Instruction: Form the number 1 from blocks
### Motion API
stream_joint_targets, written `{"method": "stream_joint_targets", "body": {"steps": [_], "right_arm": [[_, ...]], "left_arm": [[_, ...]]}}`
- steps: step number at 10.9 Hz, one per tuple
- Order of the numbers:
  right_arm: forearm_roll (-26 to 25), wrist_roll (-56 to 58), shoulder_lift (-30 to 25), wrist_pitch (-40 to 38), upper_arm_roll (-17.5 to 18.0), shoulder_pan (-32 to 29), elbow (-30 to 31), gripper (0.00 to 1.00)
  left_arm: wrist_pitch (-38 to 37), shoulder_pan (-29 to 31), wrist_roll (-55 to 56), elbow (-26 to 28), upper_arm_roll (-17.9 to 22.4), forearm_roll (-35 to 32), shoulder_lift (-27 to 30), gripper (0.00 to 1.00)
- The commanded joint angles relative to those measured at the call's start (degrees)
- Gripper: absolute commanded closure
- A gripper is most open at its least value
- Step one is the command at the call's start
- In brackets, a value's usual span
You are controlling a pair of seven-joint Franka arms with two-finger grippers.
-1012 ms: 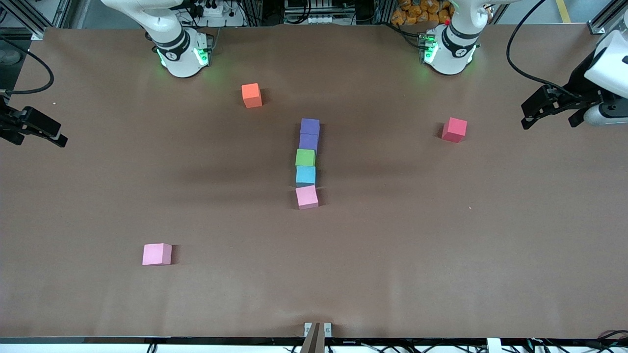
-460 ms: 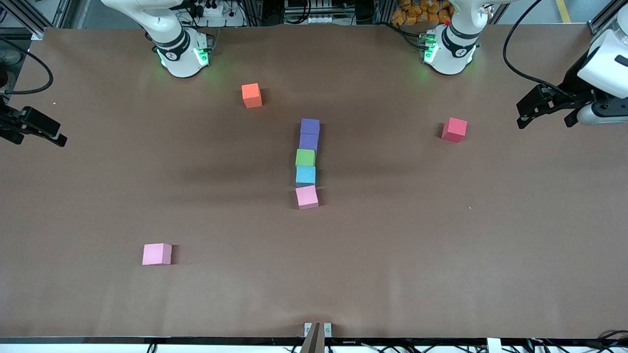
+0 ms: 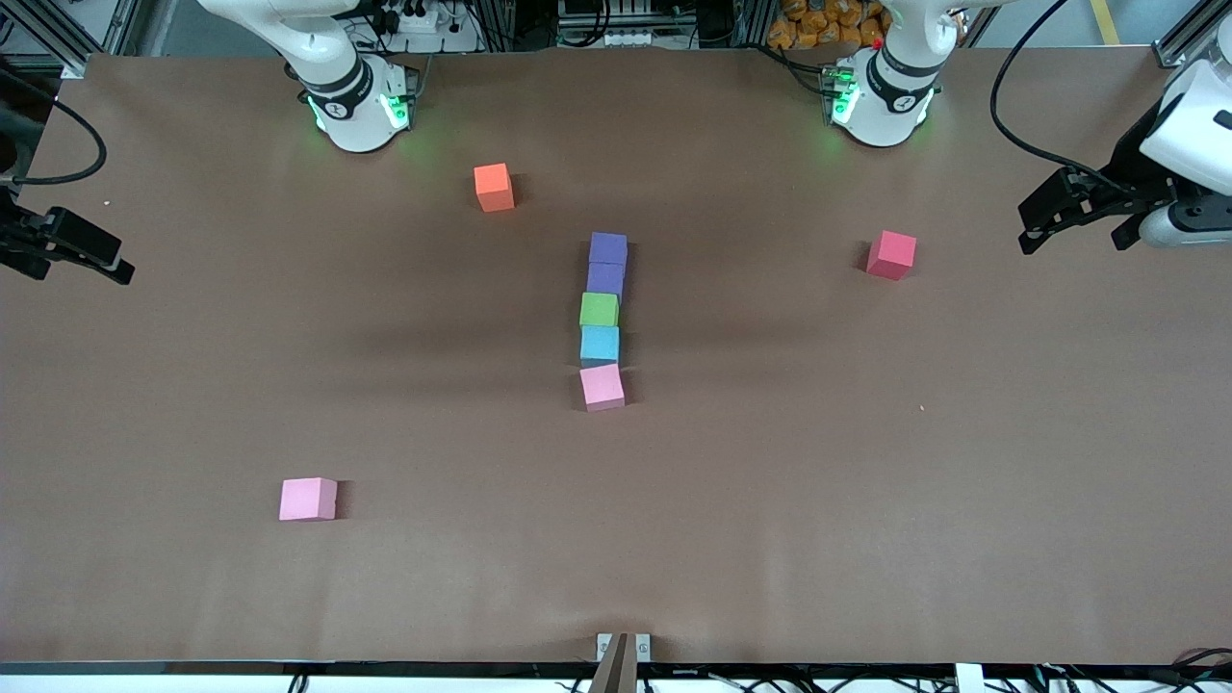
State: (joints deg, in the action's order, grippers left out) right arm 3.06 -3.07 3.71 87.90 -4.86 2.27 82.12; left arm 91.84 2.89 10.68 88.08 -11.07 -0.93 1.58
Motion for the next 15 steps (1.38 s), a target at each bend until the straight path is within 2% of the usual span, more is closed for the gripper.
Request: {"method": "stream_joint_targets", "body": {"steps": [1,15], "right_arm": [[-0.43,-0.18,0.24,-0.71,-0.33,-0.07,-0.47,0.00],[-0.43,0.17,0.33,-0.71,-0.33,-0.43,-0.47,0.00]], "left_arm": [[-0.52,0.71,0.13,-0.80,-0.18,1.02,-0.44,0.00],[-2.63,0.71,-1.98,-0.27,-0.18,2.95,-0.53,0.00]]}}
